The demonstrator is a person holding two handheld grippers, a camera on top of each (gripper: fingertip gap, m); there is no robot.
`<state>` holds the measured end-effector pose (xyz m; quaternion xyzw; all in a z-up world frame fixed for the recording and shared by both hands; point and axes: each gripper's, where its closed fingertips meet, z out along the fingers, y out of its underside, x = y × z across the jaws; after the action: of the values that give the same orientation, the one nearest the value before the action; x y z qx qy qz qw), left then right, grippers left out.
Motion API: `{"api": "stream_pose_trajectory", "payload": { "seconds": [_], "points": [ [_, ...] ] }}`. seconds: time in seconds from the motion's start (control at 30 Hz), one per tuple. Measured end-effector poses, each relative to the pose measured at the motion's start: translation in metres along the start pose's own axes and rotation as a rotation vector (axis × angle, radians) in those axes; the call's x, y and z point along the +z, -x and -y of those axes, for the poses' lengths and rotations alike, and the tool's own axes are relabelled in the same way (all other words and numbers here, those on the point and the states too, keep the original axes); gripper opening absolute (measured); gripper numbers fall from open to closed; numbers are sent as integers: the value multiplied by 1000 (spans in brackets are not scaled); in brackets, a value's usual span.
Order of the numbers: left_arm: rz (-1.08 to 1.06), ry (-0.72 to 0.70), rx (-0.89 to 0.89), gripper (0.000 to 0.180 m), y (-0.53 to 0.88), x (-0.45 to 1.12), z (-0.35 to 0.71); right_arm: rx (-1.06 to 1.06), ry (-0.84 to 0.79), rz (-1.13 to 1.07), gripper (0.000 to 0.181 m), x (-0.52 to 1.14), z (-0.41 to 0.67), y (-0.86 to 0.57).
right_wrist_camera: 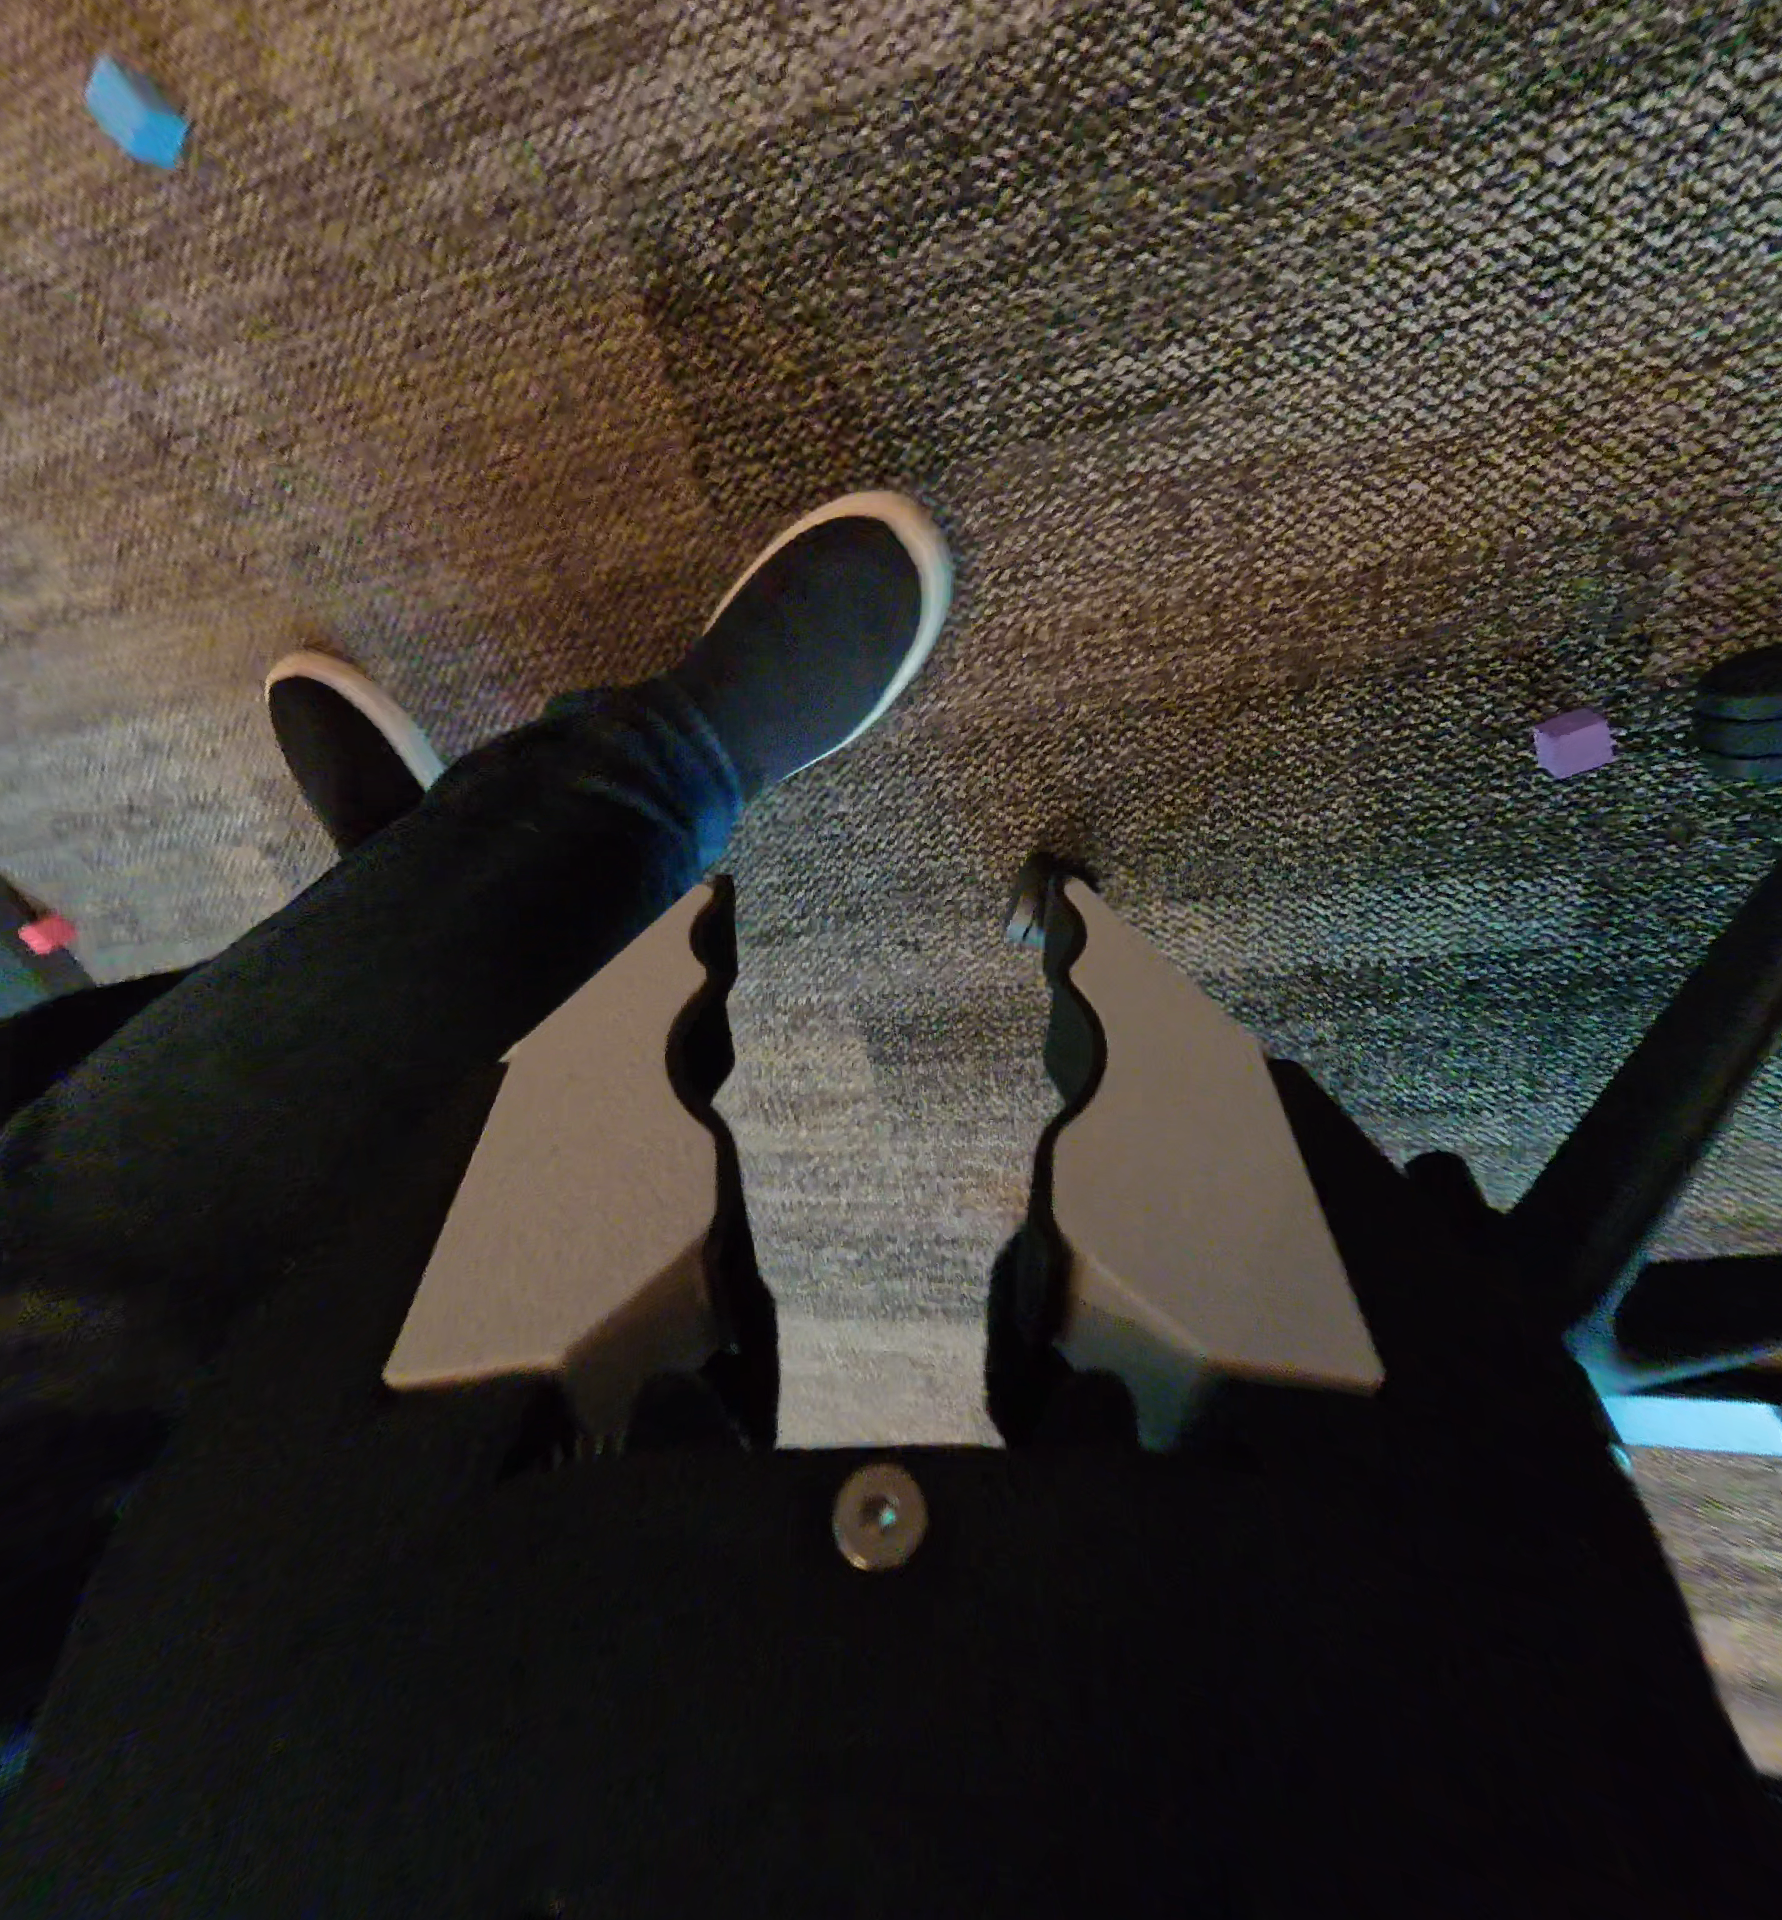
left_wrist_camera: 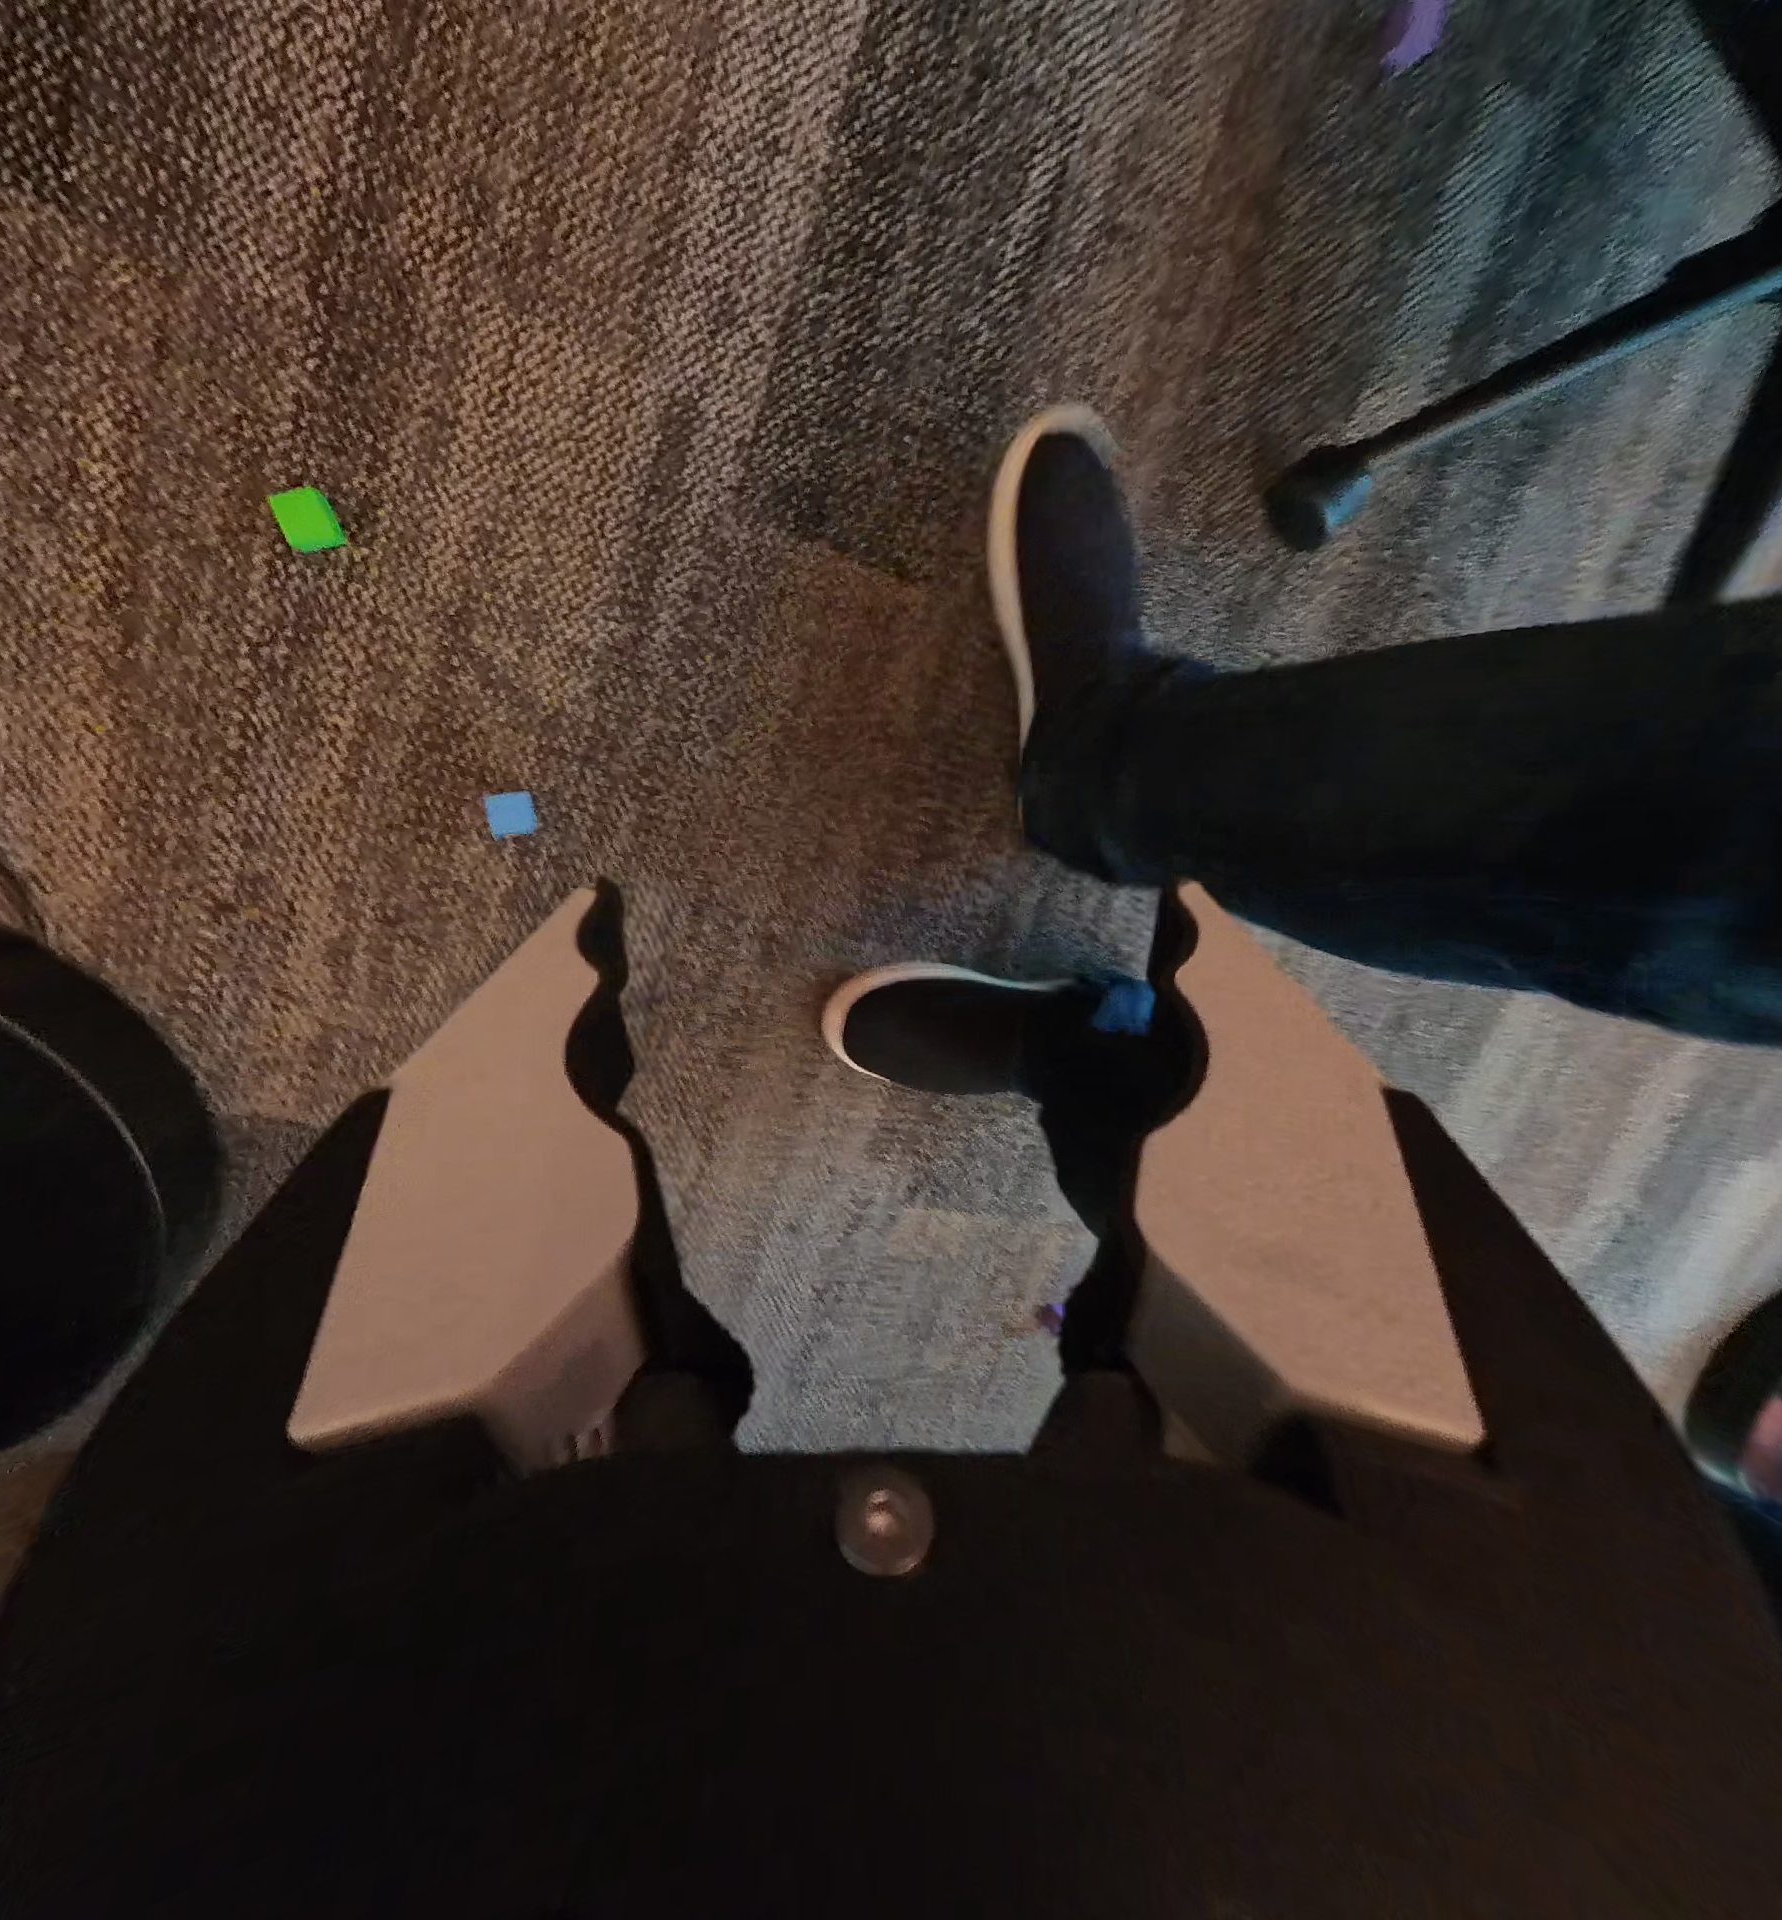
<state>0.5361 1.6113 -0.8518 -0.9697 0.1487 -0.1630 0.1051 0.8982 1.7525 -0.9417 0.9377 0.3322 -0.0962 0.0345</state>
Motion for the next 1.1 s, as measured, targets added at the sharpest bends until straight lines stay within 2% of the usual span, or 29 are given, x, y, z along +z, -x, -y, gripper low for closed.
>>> {"api": "stream_pose_trajectory", "payload": {
  "seconds": [0.13, 0.23, 0.33, 0.57, 0.73, 0.8, 0.87, 0.93, 0.97, 1.1],
  "points": [
    [11, 38, 51, 112, 49, 87, 38, 66, 25, -5, 62, 59, 8, -47],
    [38, 15, 51, 139, 86, 155, 85, 108, 31, -9, 63, 96, 11, -87],
    [31, -39, 1, 156, 118, 224, 142, 123, 22, -41, 65, 125, 15, -135],
    [61, -75, 115, 158, 189, 389, 243, 232, -87, -179, 76, 174, 47, -274],
    [59, -180, 116, 158, 239, 454, 304, 336, -165, -239, 83, 190, 70, -357],
    [-4, -263, 11, 155, 263, 471, 324, 338, -201, -253, 82, 186, 81, -381],
    [-142, -405, -133, 136, 278, 474, 346, 339, -216, -248, 83, 186, 89, -399],
    [-275, -544, -225, 124, 289, 467, 364, 328, -216, -262, 85, 185, 95, -416],
    [-345, -614, -247, 113, 291, 461, 371, 328, -228, -269, 85, 185, 101, -424],
    [-450, -715, -233, 101, 294, 468, 367, 330, -310, -274, 89, 182, 138, -454]
  ]
}}
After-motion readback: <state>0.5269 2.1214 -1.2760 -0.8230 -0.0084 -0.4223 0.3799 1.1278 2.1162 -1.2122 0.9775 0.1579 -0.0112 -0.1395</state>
